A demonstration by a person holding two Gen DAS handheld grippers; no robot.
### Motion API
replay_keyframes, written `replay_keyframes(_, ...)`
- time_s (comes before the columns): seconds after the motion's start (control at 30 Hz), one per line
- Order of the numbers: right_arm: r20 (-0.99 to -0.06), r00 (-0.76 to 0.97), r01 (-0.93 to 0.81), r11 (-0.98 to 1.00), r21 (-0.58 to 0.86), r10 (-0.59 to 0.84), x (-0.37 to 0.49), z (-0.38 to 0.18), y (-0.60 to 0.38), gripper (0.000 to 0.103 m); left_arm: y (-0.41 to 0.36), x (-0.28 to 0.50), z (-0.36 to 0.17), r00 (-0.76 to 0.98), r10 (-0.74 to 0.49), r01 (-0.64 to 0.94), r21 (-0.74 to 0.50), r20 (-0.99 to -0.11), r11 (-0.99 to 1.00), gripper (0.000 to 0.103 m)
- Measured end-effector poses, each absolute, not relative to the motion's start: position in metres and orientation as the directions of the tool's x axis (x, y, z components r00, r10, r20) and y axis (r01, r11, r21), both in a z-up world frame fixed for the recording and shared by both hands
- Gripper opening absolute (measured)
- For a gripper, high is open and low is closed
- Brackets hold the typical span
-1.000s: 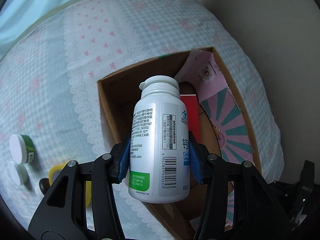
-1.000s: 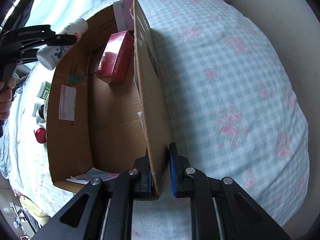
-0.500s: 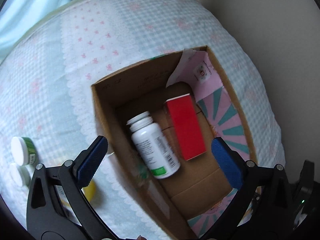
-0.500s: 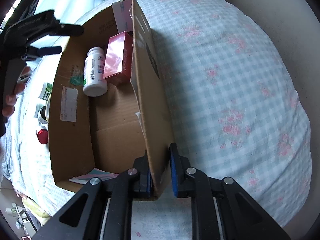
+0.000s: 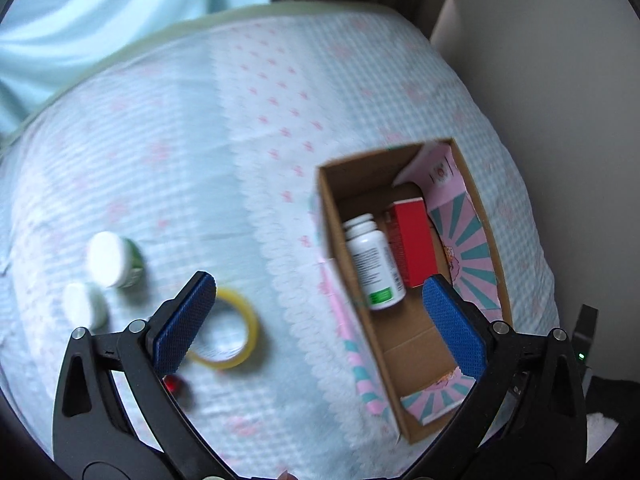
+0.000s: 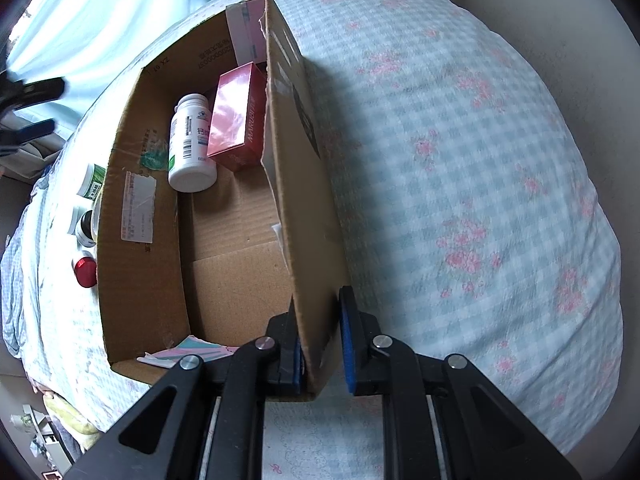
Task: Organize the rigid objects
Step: 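Move the left tool back over the remaining objects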
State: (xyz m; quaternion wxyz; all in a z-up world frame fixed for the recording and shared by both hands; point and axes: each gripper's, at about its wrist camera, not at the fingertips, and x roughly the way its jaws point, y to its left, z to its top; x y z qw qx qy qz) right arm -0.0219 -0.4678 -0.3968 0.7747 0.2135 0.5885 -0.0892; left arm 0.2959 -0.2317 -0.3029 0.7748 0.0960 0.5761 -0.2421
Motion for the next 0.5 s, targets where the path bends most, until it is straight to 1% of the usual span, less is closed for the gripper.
replay_keyframes(0.13, -0.95, 0.29, 0.376, 0.9, 0.223, 0.114, -0.021, -0.397, -0.467, 0.015, -0.192, 0.288, -0.269, 0.265, -0.254, 0.43, -0.121, -0.93, 0.894, 0.103)
replay_keyframes(0.27, -0.951, 0.289, 0.367, 0.904, 0.219, 0.113, -0.021, -0.398, -0.467, 0.015, -0.147, 0.277, -0.246, 0.31, -0.22, 0.361, -0.1, -0.925, 0.927, 0.103)
replay_keyframes(0.37, -0.95, 0.292, 0.372, 0.901, 0.223, 0.114, -0.022, -0.399, -0.468, 0.015, -0.11, 0.269, -0.241, 0.332, -0.187, 0.28, -0.092, -0.925, 0.955, 0.103)
replay_keyframes(0.5, -0.95, 0.291, 0.375, 0.9, 0.222, 0.113, -0.022, -0.399, -0.469, 0.015, -0.066, 0.258, -0.253, 0.334, -0.127, 0.151, -0.08, -0.934, 0.985, 0.103)
